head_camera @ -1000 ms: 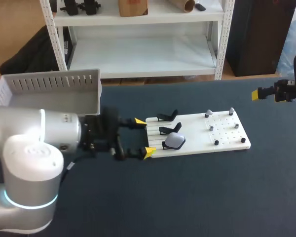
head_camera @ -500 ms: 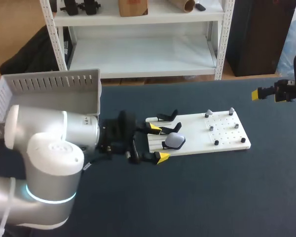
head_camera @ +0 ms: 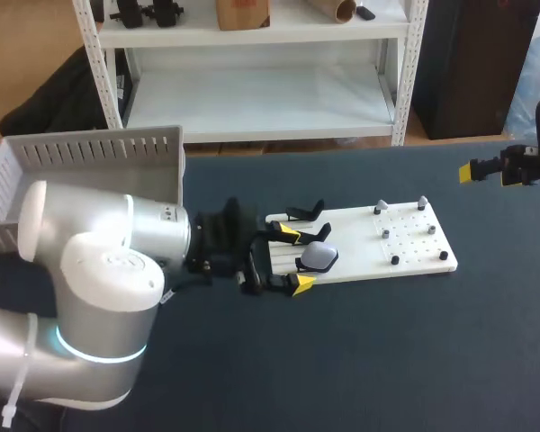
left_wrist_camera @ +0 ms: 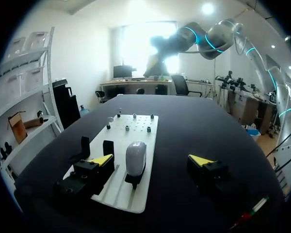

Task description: Pick up each earbud case from the left stands, insert the matching earbuds, close the lid, and place the case in the box.

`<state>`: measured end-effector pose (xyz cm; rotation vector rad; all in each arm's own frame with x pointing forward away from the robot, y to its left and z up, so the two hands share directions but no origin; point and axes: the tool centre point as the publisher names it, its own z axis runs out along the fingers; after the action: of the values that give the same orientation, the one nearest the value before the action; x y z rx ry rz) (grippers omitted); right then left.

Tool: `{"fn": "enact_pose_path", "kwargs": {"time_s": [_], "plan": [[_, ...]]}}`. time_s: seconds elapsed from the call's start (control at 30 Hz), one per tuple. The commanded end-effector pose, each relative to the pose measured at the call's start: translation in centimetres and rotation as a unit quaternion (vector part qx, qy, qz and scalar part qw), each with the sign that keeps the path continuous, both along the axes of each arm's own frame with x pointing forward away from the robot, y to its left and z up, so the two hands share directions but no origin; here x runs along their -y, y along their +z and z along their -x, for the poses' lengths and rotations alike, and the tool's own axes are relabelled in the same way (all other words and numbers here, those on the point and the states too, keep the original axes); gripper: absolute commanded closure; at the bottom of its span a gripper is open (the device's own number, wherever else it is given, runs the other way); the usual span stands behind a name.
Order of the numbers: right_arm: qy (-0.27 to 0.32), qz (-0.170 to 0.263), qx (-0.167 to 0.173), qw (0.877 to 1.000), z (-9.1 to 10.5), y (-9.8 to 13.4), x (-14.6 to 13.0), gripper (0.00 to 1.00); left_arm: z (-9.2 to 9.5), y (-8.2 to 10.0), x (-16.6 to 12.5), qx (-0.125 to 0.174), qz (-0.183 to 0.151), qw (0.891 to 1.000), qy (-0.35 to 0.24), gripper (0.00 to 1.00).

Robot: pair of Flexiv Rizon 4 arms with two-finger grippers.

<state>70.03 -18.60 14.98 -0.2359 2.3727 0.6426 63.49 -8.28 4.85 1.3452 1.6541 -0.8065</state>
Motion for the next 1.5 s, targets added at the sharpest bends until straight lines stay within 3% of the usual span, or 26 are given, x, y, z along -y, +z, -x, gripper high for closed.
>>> {"fn": "enact_pose_path", "kwargs": {"time_s": [0.03, 0.13, 0.6, 0.83, 0.93, 1.5], "plan": [[0.000, 0.000, 0.000, 1.000, 0.0, 0.0, 0.0, 0.00, -0.5, -0.3, -0.3, 0.002, -0.018, 1.000, 0.009, 0.00], [0.000, 0.000, 0.000, 1.000, 0.0, 0.0, 0.0, 0.00, -1.1, -0.6, -0.6, 0.003, -0.034, 0.999, 0.015, 0.00], [0.000, 0.000, 0.000, 1.000, 0.0, 0.0, 0.0, 0.00, -2.1, -1.3, 0.1, -0.013, -0.050, 0.999, -0.009, 0.00], [0.000, 0.000, 0.000, 1.000, 0.0, 0.0, 0.0, 0.00, -2.4, -1.8, 0.5, -0.017, -0.047, 0.999, -0.016, 0.30], [0.000, 0.000, 0.000, 1.000, 0.0, 0.0, 0.0, 0.00, -2.5, -2.0, 0.6, -0.020, -0.046, 0.999, -0.019, 0.36], [0.000, 0.000, 0.000, 1.000, 0.0, 0.0, 0.0, 0.00, -2.9, -2.9, 1.5, -0.033, -0.030, 0.999, -0.026, 0.46]]}}
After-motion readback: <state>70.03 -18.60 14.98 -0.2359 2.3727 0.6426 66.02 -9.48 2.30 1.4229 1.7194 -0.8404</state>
